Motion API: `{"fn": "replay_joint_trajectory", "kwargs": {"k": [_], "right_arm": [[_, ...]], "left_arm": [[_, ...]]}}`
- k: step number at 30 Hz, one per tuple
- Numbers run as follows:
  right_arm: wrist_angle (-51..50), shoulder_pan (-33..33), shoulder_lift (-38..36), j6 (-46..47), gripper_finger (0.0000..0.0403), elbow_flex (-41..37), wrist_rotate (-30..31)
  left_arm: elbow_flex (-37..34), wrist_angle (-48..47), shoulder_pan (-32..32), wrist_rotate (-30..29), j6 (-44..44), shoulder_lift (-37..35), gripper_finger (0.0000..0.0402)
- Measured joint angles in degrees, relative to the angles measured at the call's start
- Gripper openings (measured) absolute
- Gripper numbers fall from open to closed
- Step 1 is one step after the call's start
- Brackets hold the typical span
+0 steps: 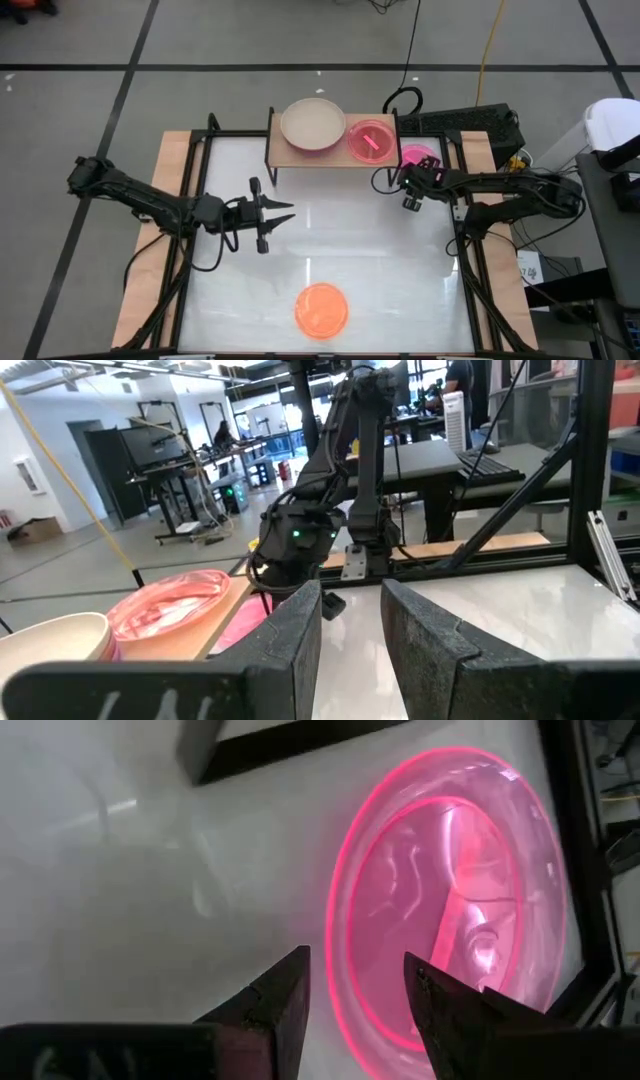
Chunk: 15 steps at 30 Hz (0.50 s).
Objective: Place and stack plates onto a shelf
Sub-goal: Stack the light pink plate on top of the light pink plate on the shelf
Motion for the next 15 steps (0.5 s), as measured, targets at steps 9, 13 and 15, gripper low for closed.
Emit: {"fn": "replay_joint_trajectory", "kwargs": {"k": [9, 13, 15], "right_arm": [[7.08, -4.02, 0.0, 0.14, 0.0132, -4.12, 2.41], [7.4, -5.14, -0.1, 1.2, 0.0106, -5.01, 2.47], [7.44, -5.45, -0.11, 1.29, 0.0081, -5.37, 2.42]], "left_arm": [[0.0, 0.0, -0.02, 0.02, -0.42, 0.0, 0.0113], [0.0, 0.01, 0.0, 0.02, -0.44, 0.0, 0.0113], [0.0, 0.02, 0.0, 0.02, -0.47, 0.0, 0.0113]]}}
